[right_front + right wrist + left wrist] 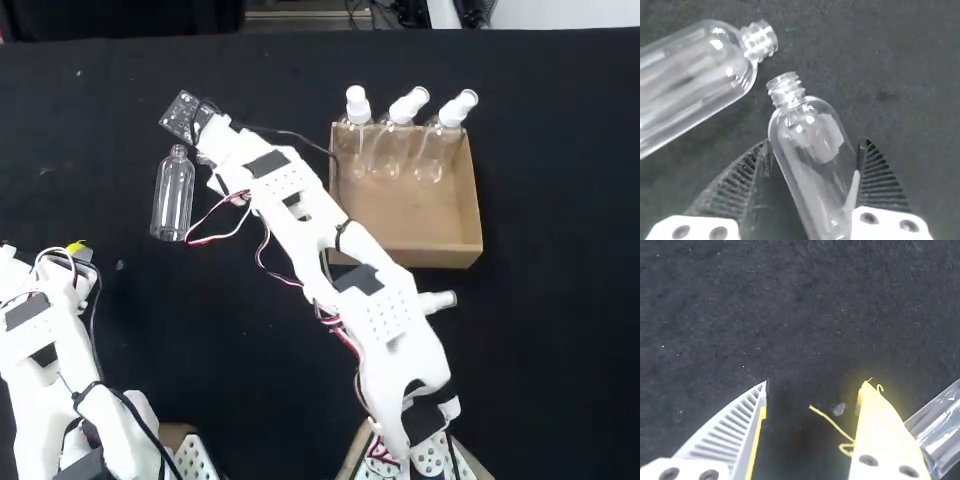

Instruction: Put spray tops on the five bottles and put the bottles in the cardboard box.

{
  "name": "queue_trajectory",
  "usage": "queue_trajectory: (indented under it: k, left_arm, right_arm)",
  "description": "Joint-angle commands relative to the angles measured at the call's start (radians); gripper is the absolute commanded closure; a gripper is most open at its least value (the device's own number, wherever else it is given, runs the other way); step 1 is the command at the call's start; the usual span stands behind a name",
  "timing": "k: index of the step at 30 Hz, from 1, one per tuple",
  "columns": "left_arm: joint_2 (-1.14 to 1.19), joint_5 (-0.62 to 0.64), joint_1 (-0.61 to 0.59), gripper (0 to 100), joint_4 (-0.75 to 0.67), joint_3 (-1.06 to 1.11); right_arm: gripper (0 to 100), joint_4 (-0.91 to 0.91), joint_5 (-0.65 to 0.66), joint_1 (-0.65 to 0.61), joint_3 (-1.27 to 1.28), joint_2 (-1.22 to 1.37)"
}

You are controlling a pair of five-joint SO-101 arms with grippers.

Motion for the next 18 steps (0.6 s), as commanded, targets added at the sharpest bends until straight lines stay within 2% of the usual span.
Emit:
queue_trajectory:
  k: [1,11,18]
  left_arm:
    - [-0.020,0.009,-0.007,72,0.002,-0.041]
    - [-0.020,0.009,-0.010,72,-0.003,-0.041]
    - [-0.020,0.009,-0.007,72,-0.003,-0.041]
  right_arm:
    - [77.2,0.068,0.009,0.009,-0.036,-0.005]
    - [77.3,0.261,0.002,0.003,0.005,-0.091]
    - [77.5,0.272,-0.025,-0.072,0.278,-0.277]
